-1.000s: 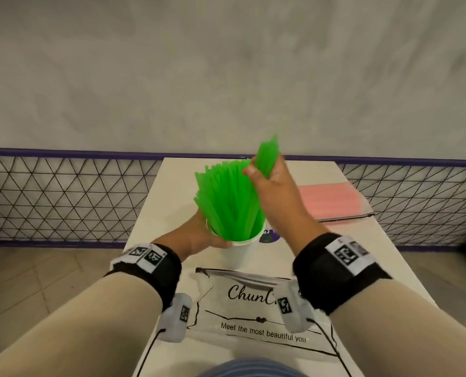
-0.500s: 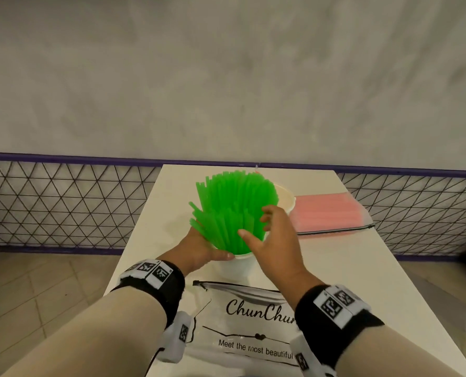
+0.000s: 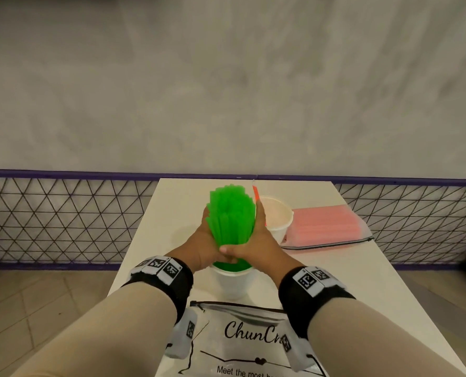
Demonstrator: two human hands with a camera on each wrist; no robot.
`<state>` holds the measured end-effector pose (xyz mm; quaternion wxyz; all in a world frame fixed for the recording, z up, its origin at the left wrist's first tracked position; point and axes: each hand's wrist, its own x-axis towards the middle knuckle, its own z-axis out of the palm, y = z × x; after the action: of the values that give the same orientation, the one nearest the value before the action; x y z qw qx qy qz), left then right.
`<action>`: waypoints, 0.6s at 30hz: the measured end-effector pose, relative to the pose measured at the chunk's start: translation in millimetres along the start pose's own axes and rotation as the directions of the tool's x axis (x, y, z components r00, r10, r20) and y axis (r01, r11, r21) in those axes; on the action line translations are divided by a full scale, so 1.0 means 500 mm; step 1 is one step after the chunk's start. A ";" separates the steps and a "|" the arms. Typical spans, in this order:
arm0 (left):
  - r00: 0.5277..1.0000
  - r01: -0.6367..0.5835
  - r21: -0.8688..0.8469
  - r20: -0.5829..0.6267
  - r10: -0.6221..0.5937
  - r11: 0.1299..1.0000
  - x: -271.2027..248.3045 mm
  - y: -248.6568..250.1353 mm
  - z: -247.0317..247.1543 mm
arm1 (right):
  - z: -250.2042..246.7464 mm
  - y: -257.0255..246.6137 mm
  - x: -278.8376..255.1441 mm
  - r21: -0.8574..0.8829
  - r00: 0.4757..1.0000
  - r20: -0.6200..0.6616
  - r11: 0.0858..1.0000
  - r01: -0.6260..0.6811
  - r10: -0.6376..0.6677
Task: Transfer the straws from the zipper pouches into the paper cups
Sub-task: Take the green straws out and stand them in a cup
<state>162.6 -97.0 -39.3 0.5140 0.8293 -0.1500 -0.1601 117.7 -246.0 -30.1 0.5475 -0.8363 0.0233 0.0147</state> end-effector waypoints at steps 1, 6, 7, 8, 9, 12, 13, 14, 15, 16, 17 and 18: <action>0.999 0.004 -0.025 -0.040 -0.004 1.000 -0.004 0.003 0.001 | -0.002 0.001 0.006 0.046 1.000 -0.006 0.999 0.014 -0.014; 0.977 -0.091 -0.169 -0.204 0.055 0.981 -0.013 -0.020 -0.004 | -0.027 -0.005 0.018 0.210 0.999 -0.025 0.976 0.052 -0.048; 0.971 -0.098 -0.185 -0.234 0.053 0.978 -0.017 -0.020 -0.008 | -0.034 -0.001 0.019 0.246 0.999 -0.013 0.968 0.050 -0.048; 0.966 -0.081 -0.167 -0.255 0.037 0.983 -0.018 -0.027 -0.011 | -0.040 0.005 0.019 0.261 0.999 -0.002 0.964 0.052 -0.053; 0.966 -0.069 -0.143 -0.256 0.031 0.987 -0.023 -0.030 -0.015 | -0.045 0.009 0.015 0.254 0.998 0.004 0.966 0.054 -0.057; 0.979 -0.011 -0.069 -0.204 -0.003 0.998 -0.036 -0.056 -0.018 | -0.053 0.027 0.003 0.190 0.999 0.014 0.981 0.037 -0.041; 0.982 0.004 -0.090 -0.187 -0.021 0.996 -0.041 -0.062 -0.018 | -0.053 0.034 0.000 0.182 0.999 0.015 0.983 0.032 -0.036; 0.982 0.017 -0.124 -0.182 -0.040 0.992 -0.047 -0.063 -0.018 | -0.053 0.039 -0.004 0.180 0.999 0.017 0.983 0.028 -0.031; 0.983 0.027 -0.156 -0.177 -0.055 0.987 -0.054 -0.062 -0.017 | -0.052 0.043 -0.006 0.181 0.999 0.022 0.983 0.021 -0.025; 0.982 0.039 -0.186 -0.174 -0.072 0.982 -0.058 -0.064 -0.019 | -0.051 0.045 -0.008 0.184 0.999 0.033 0.983 0.014 -0.020; 0.981 0.022 -0.209 -0.183 -0.061 0.978 -0.061 -0.065 -0.021 | -0.049 0.046 -0.010 0.190 0.998 0.050 0.982 0.018 -0.028; 0.981 0.000 -0.224 -0.191 -0.044 0.975 -0.063 -0.064 -0.023 | -0.046 0.046 -0.012 0.180 0.997 0.068 0.983 0.031 -0.044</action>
<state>141.4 -61.1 -59.7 0.6139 0.7798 -0.0710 -0.0997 110.3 -275.9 -41.7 0.6210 -0.7831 -0.0109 0.0321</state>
